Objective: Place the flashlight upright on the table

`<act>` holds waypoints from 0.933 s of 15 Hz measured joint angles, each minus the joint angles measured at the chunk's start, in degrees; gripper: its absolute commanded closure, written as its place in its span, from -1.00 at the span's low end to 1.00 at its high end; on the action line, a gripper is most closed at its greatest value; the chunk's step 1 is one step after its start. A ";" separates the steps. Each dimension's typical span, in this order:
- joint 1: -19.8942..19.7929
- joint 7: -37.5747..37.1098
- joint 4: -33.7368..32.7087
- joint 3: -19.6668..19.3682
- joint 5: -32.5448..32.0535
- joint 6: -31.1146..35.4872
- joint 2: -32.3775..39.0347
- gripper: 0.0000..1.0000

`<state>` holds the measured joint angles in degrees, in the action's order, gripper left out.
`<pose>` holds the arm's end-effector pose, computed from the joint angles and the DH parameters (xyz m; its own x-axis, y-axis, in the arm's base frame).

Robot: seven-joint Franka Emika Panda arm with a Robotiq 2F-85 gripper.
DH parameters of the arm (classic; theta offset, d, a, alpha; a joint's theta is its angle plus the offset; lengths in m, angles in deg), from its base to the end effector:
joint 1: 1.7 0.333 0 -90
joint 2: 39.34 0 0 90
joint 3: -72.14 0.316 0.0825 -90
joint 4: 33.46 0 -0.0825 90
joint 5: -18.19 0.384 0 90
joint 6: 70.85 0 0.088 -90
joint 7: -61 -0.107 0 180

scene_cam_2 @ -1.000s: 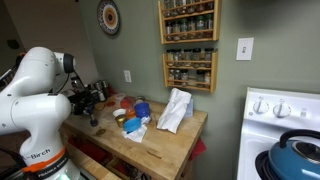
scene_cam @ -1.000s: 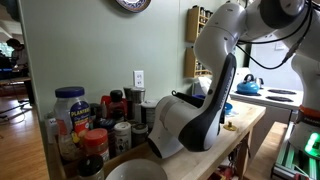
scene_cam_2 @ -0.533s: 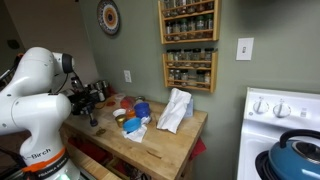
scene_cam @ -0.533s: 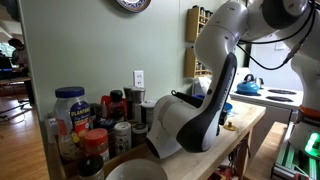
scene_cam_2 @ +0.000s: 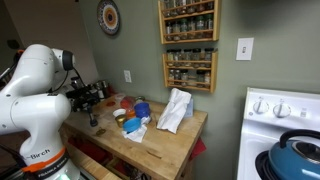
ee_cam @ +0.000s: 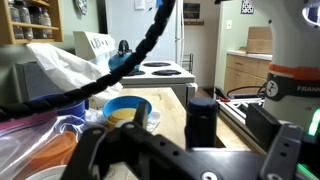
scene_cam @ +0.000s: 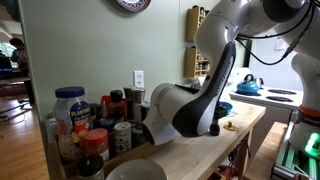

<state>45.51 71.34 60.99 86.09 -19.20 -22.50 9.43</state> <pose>0.3193 0.3874 0.1544 0.0356 -0.0822 -0.9960 0.9956 -0.0833 0.0425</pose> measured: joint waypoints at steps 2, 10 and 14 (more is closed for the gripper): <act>-1.46 1.13 1.81 1.02 -0.60 0.04 -3.03 -0.99; -11.61 3.54 9.43 8.82 3.95 6.33 -18.29 -1.00; -16.53 2.46 12.53 9.69 11.96 9.96 -26.80 -1.00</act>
<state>28.99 73.80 73.52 95.78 -7.23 -12.54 -17.37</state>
